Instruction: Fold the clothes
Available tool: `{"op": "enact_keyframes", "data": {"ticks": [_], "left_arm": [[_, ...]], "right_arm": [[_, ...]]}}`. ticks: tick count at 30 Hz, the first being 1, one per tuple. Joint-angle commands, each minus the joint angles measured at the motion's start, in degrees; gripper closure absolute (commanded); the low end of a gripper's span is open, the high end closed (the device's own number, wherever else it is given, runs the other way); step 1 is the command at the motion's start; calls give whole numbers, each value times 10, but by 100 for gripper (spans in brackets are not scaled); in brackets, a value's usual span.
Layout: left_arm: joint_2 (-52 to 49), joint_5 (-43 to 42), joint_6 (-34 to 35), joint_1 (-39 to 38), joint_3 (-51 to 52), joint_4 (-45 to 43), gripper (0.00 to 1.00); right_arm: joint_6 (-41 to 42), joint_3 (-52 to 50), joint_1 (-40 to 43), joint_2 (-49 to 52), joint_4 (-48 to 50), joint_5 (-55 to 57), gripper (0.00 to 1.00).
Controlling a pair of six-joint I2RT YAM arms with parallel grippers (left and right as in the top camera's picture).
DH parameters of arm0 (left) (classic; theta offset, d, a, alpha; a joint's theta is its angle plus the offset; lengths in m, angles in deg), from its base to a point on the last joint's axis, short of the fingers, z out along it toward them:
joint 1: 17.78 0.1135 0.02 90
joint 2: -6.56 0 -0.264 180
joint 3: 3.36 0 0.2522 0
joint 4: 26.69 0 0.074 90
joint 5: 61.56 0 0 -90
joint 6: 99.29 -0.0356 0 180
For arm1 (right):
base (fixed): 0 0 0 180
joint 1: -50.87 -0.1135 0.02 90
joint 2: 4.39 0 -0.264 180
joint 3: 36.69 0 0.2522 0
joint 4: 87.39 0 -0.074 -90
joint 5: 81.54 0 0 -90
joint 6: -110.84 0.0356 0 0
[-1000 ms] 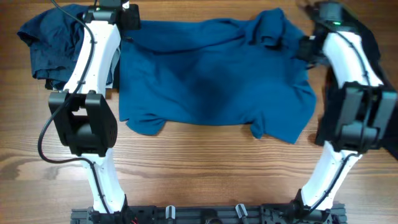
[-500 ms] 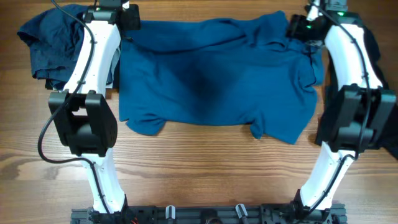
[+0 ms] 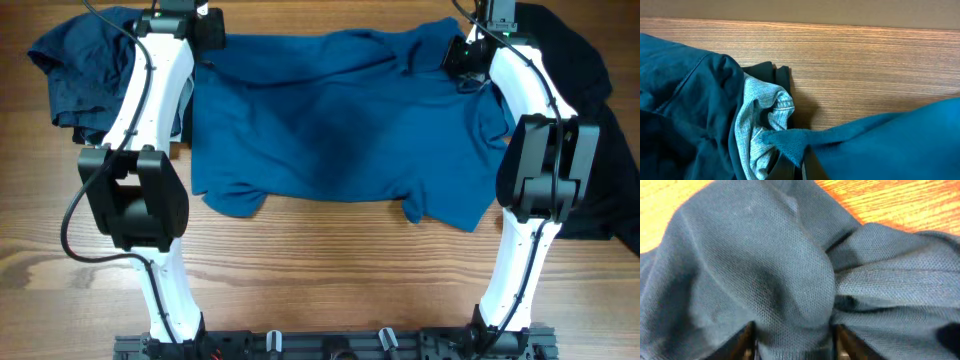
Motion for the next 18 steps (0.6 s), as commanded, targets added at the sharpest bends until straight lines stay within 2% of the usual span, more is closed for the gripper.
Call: {"op": "enact_keyframes", "data": {"ticks": [1,2,5,7,9,14,15,18], "left_arm": [[6,2,10,2,-8,0,96],[6,2,10,2,-8,0,96],[6,2,10,2,-8,1,96],[6,2,10,2,-8,1,96],[6,2,10,2,-8,2,96],[6,1,10,2,-8,2,96],[6,2,10,2,-8,2,96],[6,2,10,2,-8,2,96]], "right_arm": [[2,11,-4,18,-3,3,76],[3,11,-6,15,-6,3,87],[3,11,-3,-17,-19,9,88],[2,11,-1,-34,-24,17,84],[3,11,-1,-33,-38,17,73],[3,11,-1,-33,-36,17,69],[3,11,-1,-33,-32,17,72],[3,11,-1,-32,-18,20,96]]}}
